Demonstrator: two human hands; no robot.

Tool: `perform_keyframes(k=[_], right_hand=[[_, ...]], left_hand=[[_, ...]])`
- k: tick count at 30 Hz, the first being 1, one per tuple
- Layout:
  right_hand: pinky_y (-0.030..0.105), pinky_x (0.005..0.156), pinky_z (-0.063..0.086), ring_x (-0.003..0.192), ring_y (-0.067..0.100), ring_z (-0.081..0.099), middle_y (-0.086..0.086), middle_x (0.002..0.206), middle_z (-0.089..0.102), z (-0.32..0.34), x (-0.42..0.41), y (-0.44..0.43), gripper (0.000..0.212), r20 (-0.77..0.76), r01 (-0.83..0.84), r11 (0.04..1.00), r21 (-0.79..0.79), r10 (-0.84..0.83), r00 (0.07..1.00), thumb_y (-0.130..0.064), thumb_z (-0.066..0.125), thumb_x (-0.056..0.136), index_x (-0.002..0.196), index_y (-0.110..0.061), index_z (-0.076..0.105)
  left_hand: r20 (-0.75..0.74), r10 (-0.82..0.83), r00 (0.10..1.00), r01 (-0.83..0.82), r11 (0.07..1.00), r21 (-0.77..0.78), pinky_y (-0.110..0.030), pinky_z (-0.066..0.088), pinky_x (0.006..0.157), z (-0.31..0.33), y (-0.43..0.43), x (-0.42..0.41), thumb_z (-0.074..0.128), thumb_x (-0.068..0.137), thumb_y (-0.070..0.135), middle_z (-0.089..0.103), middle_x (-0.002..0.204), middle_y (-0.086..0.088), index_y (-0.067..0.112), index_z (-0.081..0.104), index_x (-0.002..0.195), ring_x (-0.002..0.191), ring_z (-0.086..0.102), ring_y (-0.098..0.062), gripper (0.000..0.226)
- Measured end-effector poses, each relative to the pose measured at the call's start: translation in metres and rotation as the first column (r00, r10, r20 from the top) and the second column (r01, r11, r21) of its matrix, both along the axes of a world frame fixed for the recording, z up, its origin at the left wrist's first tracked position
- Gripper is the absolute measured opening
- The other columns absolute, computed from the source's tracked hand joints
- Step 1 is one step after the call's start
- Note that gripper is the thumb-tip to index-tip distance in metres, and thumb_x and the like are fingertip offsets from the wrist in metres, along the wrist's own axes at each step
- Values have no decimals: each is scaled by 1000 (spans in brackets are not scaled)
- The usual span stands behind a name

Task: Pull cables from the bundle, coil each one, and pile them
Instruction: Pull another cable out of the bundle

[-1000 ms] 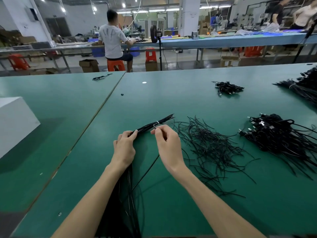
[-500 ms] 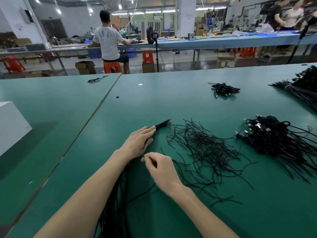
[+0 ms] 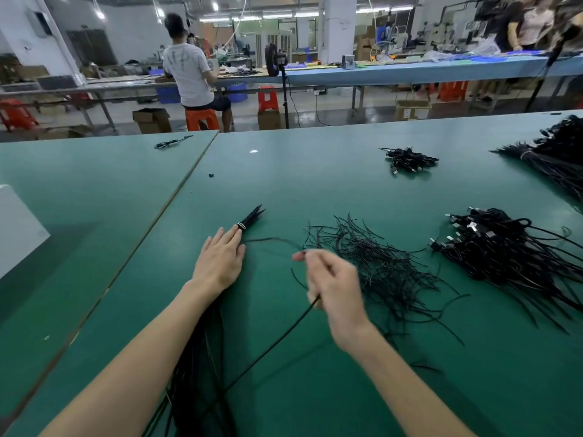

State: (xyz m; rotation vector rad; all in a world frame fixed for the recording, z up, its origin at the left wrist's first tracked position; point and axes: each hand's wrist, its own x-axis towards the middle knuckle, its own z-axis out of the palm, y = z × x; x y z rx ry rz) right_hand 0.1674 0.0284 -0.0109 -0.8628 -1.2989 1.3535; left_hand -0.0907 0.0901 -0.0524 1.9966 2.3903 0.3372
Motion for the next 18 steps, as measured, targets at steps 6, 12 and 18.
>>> perform_keyframes(k=[6,12,18], right_hand=[[17,38,29,48,6,37,-6,61,53,22,40,37,18,-356,147,944,-295,-252,900,-11,54,105,109,-3,70],[17,51,50,54,7,51,3,76,54,24,48,45,24,-565,33,911,-411,-283,775,-11,54,105,119,5,65],[20,62,57,58,10,63,4,81,58,25,71,57,22,-698,27,899,-437,-357,621,-13,55,104,119,1,64]], left_hand=[[-1,-146,989,142,957,252,-35,25,122,9,-24,13,48,107,17,57,148,-6,8,65,135,141,46,-25,33],[787,-291,544,609,783,-131,-32,54,68,64,-56,75,41,109,48,78,98,-1,11,76,100,78,72,-20,52],[949,-228,216,926,357,-125,-33,52,74,86,-75,70,46,111,22,70,91,-8,5,65,107,74,68,-22,27]])
